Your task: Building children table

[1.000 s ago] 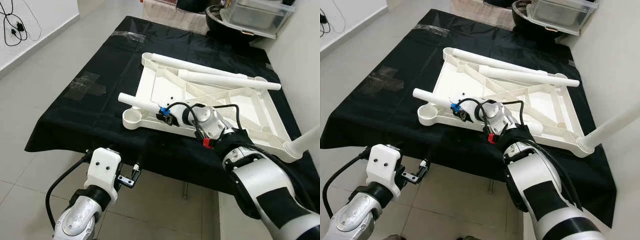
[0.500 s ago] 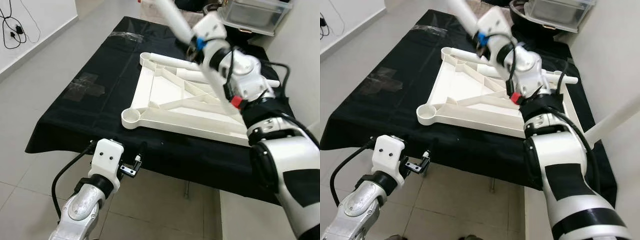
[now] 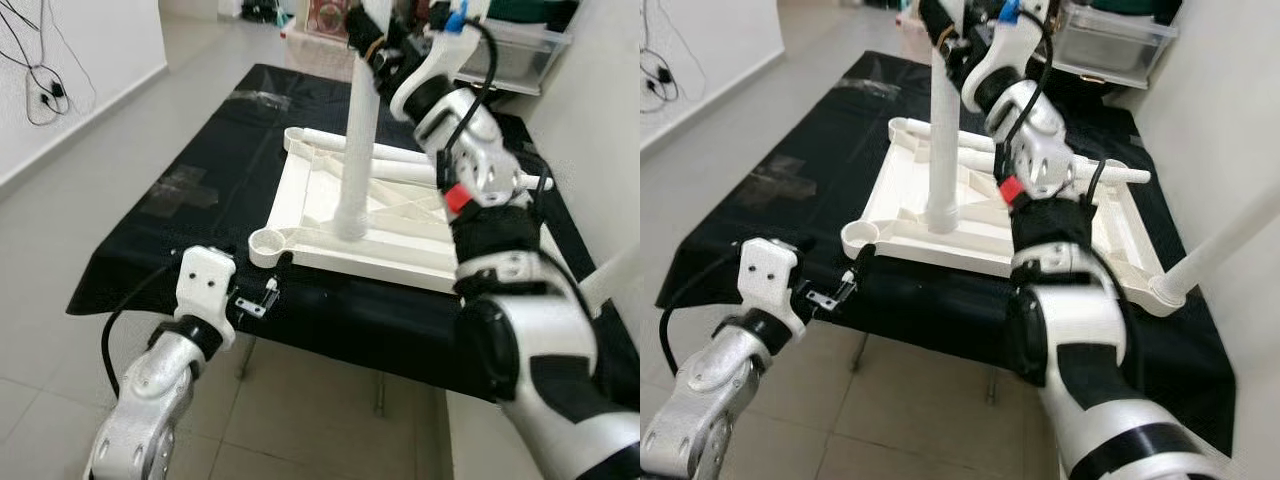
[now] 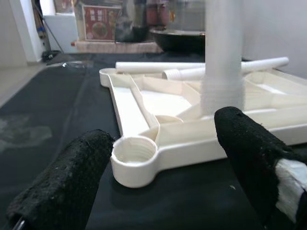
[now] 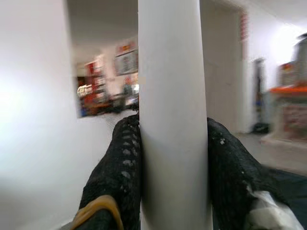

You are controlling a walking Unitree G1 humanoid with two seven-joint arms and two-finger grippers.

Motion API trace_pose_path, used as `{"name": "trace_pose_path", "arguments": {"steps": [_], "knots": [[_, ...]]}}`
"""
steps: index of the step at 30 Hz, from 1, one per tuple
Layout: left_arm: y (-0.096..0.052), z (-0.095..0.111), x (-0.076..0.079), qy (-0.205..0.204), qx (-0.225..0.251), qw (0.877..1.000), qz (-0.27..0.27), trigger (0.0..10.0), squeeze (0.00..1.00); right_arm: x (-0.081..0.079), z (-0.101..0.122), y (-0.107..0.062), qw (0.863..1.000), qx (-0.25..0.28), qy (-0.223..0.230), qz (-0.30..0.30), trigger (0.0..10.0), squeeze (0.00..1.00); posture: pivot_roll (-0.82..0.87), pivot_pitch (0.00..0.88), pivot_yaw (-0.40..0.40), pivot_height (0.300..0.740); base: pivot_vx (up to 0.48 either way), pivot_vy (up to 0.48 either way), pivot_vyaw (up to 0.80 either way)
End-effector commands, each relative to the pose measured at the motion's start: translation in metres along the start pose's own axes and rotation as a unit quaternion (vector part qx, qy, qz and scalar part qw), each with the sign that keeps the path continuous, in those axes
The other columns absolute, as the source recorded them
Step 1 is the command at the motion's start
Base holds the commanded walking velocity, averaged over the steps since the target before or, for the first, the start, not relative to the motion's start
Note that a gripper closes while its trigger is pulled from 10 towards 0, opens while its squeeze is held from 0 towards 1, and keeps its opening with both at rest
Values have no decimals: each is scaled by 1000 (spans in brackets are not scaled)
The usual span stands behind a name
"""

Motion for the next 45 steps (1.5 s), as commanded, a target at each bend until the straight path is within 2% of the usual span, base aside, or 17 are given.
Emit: {"name": "trace_pose_path", "arguments": {"steps": [1, 2, 4, 7, 9, 16, 17, 21, 24, 25, 26, 30, 33, 38, 45], "knots": [[2, -4, 0, -9, -7, 1000, -13, 10000, 0, -6, 5, -2, 1000, 15, -8, 11, 0, 0, 40, 0, -108, 740, 0, 0, 0], [2, -4, 0, -9, -7, 1000, -13, 10000, 0, -6, 5, -2, 1000, 15, -8, 11, 0, 0, 40, 0, -108, 740, 0, 0, 0], [10, -5, -1, -8, -10, 1000, -25, 10000, 0, -19, 0, -8, 1000, 19, 5, 22, 0, 0, 44, 0, -92, 740, 0, 0, 0], [12, -6, -2, -10, -12, 1000, -27, 10000, 0, -22, 0, -9, 999, 23, 10, 26, 0, 0, 43, 0, -90, 740, 0, 0, 0], [16, -11, -2, -25, -19, 999, -29, 10000, 0, -29, 4, -12, 998, 35, 6, 42, 0, 0, 41, 0, -86, 740, 0, 0, 0], [18, -15, 1, -51, -23, 997, -48, 10000, 0, -35, 6, -16, 998, 38, 10, 51, 0, 0, 37, 0, -80, 740, 0, 0, 0], [19, -18, 2, -65, -26, 996, -56, 10000, 0, -39, 8, -17, 998, 40, 17, 55, 0, 0, 37, 0, -80, 740, 0, 0, 0], [20, -26, 1, -65, -46, 994, -76, 10000, 0, -53, 18, -19, 995, 52, 40, 80, 0, 0, 36, 0, -81, 740, 0, 0, 0], [21, -26, 0, -66, -47, 994, -79, 10000, 0, -56, 21, -20, 993, 53, 50, 90, 0, 0, 37, 0, -83, 740, 0, 0, 0], [21, -26, 0, -66, -47, 994, -79, 10000, 0, -56, 21, -20, 993, 53, 50, 90, 0, 0, 37, 0, -83, 740, 0, 0, 0], [24, -28, 0, -81, -48, 992, -88, 10000, 0, -63, 20, -23, 990, 50, 76, 106, 0, 0, 32, 0, -83, 740, 0, 0, 0], [25, -29, 0, -87, -50, 991, -94, 10000, 0, -64, 19, -24, 989, 49, 81, 110, 0, 0, 32, 0, -83, 740, 0, 0, 0], [29, -31, 7, -96, -55, 986, -121, 10000, 0, -75, 18, -27, 986, 44, 94, 128, 0, 0, 28, 0, -79, 740, 0, 0, 0], [32, -33, 14, -102, -62, 982, -149, 10000, 0, -78, 12, -30, 986, 30, 101, 130, 0, 0, 28, 0, -77, 740, 0, 0, 0], [31, -43, 13, -112, -84, 979, -149, 10000, 0, -79, 18, -31, 985, 33, 106, 133, 0, 0, 21, 0, -77, 740, 0, 0, 0]]}}
Point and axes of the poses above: a point about 5 cm out from each wrist's last joint towards the gripper, its own y axis pointing out of the wrist towards the gripper, its own z axis along the axis of the wrist's last joint, x = y × z, the point moved 1 cm from there along y, pointing out of the wrist towards the gripper, and after that the axes turned 5 degrees about -y, right-handed, at the moved point
